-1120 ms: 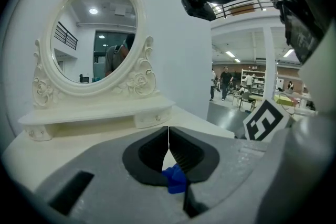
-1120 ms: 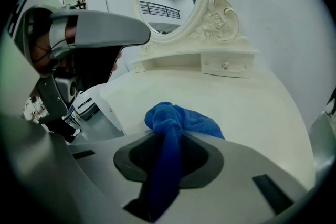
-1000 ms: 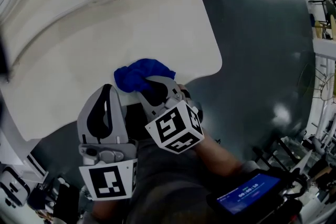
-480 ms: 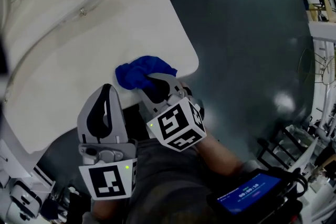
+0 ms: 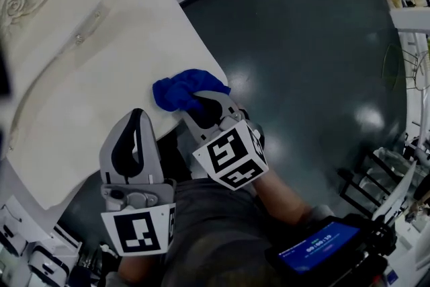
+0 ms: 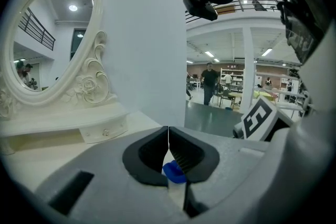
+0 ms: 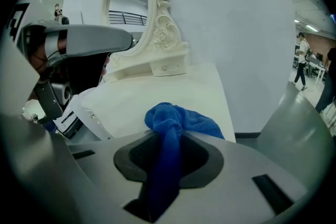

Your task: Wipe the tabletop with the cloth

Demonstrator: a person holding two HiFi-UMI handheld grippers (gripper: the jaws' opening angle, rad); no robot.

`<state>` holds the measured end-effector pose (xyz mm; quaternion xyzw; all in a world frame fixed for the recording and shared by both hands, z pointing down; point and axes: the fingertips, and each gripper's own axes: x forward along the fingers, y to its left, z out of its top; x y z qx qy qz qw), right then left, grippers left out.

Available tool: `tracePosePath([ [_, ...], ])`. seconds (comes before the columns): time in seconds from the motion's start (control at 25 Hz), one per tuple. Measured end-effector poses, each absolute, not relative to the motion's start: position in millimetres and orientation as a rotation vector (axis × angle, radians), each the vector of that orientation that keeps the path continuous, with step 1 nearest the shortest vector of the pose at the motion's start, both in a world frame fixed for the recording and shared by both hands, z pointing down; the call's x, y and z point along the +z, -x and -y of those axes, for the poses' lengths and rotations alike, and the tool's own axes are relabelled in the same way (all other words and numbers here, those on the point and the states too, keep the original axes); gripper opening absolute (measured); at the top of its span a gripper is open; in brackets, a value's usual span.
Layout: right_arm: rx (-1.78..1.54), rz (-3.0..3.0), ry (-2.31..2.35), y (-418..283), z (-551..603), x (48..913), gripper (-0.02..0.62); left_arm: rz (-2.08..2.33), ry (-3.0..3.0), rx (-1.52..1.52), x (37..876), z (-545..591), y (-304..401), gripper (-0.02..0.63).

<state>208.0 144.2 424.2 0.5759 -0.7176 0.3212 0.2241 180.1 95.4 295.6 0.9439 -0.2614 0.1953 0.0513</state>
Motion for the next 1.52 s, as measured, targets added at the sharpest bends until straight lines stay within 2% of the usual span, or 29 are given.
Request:
tracePosePath([
  [0.68, 1.060, 1.724, -1.867, -309, -240, 445, 0.095, 0.614, -2.962, 0.586, 281, -155, -236, 0.017],
  [0.92, 0.983, 1.621, -1.998, -332, -275, 411, 0.095, 0.550, -3.009, 0.506, 251, -181, -230, 0.017],
  [1.16, 0.810, 1.662, -2.144, -302, -269, 334, 0.095, 0.509, -3.071, 0.435, 213, -198, -188, 0.017],
  [1.52, 0.366, 1.843, -2.268, -198, -234, 204, 0.095, 0.695, -3.145, 0.209, 150, -177, -94, 0.017],
])
